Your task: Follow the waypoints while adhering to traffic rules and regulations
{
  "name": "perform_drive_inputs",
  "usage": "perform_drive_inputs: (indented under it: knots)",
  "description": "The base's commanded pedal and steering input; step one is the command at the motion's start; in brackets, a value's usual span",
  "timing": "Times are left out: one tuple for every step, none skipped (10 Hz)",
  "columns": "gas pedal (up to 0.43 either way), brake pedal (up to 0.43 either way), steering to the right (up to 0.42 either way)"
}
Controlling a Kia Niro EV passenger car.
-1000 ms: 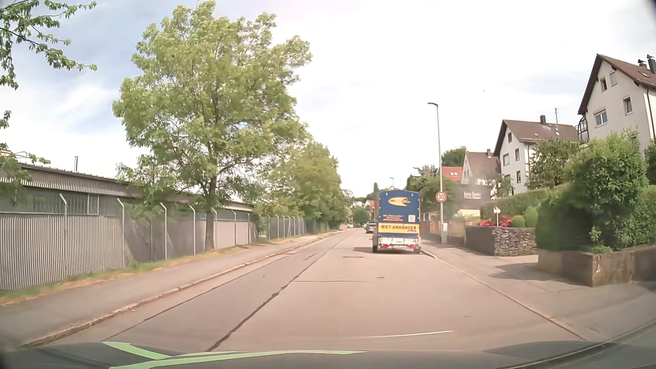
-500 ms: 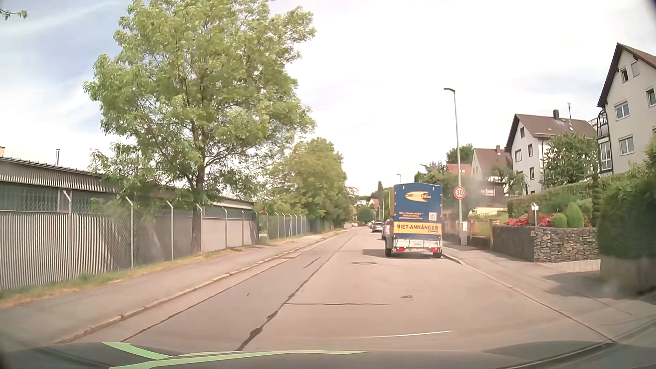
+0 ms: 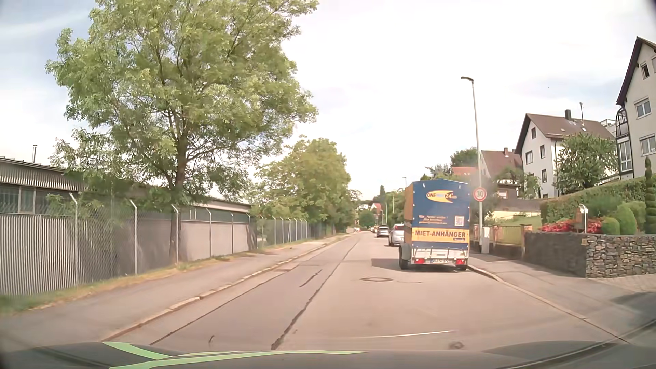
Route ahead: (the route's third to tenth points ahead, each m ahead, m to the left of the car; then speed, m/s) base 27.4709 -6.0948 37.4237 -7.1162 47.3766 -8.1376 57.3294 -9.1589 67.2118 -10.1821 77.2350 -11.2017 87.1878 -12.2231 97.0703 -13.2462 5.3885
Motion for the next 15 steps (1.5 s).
perform_drive_inputs:
  knots:
    - [0.059, 0.0, -0.006]
    - [0.059, 0.0, -0.004]
    - [0.059, 0.0, -0.004]
    - [0.059, 0.0, -0.004]
    - [0.059, 0.0, -0.002]
    - [0.059, 0.0, 0.002]
    - [0.059, 0.0, 0.006]
    - [0.059, 0.0, 0.011]
    - [0.059, 0.0, 0.019]
    - [0.059, 0.0, 0.024]
    - [0.059, 0.0, 0.025]
    - [0.059, 0.0, 0.025]
    - [0.059, 0.0, 0.025]
    - [0.059, 0.0, 0.025]
    - [0.059, 0.0, 0.025]
